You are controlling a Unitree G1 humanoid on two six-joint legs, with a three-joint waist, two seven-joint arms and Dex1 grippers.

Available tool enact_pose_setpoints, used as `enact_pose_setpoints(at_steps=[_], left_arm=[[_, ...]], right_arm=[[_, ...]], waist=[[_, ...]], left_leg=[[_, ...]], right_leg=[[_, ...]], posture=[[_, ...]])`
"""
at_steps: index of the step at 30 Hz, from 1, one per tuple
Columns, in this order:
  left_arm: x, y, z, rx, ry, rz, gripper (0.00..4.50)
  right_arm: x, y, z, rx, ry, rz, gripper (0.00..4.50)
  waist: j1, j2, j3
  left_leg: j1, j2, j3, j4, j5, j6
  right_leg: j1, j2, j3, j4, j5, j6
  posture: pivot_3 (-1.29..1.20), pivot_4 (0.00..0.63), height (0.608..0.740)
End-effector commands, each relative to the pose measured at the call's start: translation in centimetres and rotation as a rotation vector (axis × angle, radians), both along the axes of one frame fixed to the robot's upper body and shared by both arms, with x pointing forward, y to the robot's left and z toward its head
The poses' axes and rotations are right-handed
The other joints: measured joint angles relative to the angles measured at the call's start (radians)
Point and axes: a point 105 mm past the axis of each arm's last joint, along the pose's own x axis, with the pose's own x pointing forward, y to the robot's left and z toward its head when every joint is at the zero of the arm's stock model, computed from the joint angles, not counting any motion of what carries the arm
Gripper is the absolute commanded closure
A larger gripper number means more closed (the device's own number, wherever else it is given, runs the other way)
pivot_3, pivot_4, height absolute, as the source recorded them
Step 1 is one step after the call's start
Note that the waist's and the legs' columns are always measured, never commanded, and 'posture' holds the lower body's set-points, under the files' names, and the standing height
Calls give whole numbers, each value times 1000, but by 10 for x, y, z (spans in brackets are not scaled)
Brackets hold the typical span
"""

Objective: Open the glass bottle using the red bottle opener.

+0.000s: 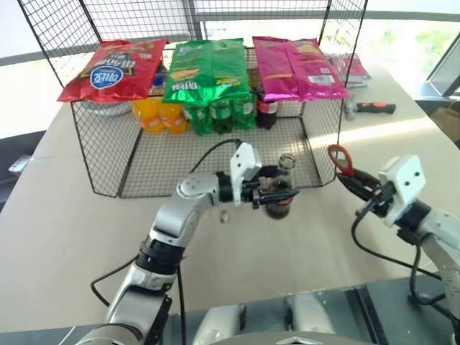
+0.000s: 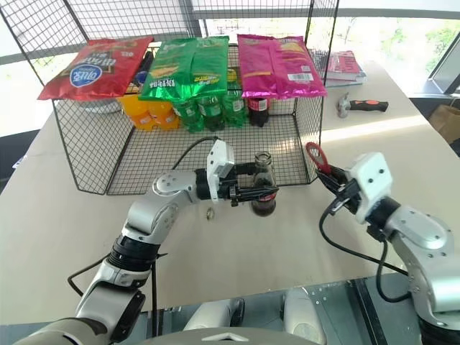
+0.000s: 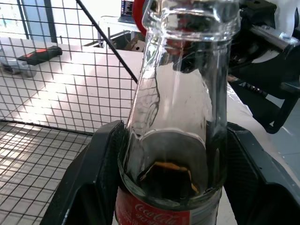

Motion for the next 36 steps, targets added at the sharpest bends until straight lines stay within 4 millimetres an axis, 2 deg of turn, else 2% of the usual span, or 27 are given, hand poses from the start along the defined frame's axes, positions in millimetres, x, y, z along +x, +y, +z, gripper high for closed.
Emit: enact_pose_setpoints(at_steps=[1, 10, 12, 14, 15, 20, 26, 30, 31, 33, 34, 36], left_arm=[[-7, -6, 2, -16, -17, -28, 2137], [-6, -6, 2, -17, -26, -13, 2137], [-6, -6, 2, -17, -27, -12, 2137], [-6, -6, 2, -16, -29, -12, 2137], [-6, -6, 2, -16, -30, -13, 2137], [-5, -6, 2, -14, -33, -17, 2137], [-4, -4, 2, -7, -38, -18, 2137], [-2, -2, 6, -27, -47, 2, 2137], [-3, -1, 6, -29, -49, -3, 1115], [-3, -1, 9, -38, -58, -2, 405], [-3, -1, 9, -41, -59, -2, 87], [-4, 0, 10, -44, -58, -5, 87]], right_arm=[[-1, -9, -26, 93, 201, -52, 4500], [8, -10, -55, 184, 416, -92, 4500], [2, -10, -61, 162, 465, -65, 3567], [-2, -11, -66, 157, 497, -64, 2955], [-4, -12, -69, 151, 508, -67, 2386], [-5, -23, -74, 156, 502, -129, 84], [0, -38, -65, 123, 399, -193, 32], [4, -47, -46, -100, 153, -141, 32], [4, -45, -44, -115, 124, -118, 0], [4, -41, -41, -118, 82, -90, 0], [5, -39, -40, -121, 67, -82, 0], [7, -36, -39, -128, 42, -69, 0]], waist=[[2, 0, 0], [7, 0, 0], [8, 0, 0], [8, 0, 0], [7, 0, 0], [6, 0, 0], [9, 0, 0], [9, 0, 0], [8, 0, 0], [-1, 0, 0], [-2, 0, 0], [-1, 0, 0]], left_leg=[[0, 0, 0, 0, 0, 0], [-1, 0, 0, 0, 0, 0], [-1, 0, 0, 0, 0, 0], [-1, 0, 1, 0, 0, 0], [-1, 0, 0, 0, 0, 0], [-1, 0, 1, 0, 0, 0], [-1, -1, 0, 1, 0, 0], [-1, -1, 1, 1, 0, 0], [-1, -1, 1, 1, 0, 0], [-1, 0, 1, 1, 0, 0], [0, 0, 1, 1, 0, 0], [0, 0, 1, 1, 0, 0]], right_leg=[[0, 0, 0, 0, 0, 0], [0, -1, 0, 0, 0, 0], [0, -1, 0, -1, 0, 0], [0, -1, 0, -1, 0, 0], [0, -1, 0, -1, 0, 0], [0, -1, 0, -1, 0, 0], [0, -1, 0, 0, 0, 0], [0, -1, 0, 0, 0, 0], [0, 0, 0, -1, 0, 0], [0, 0, 0, 0, 0, 0], [0, 0, 0, 0, 0, 0], [0, 0, 0, 0, 0, 0]], posture=[[0, 150, 740], [0, 150, 740], [0, 150, 740], [0, 150, 740], [0, 150, 740], [0, 150, 740], [0, 150, 740], [0, 150, 740], [0, 150, 740], [0, 150, 740], [0, 150, 740], [0, 150, 740]])
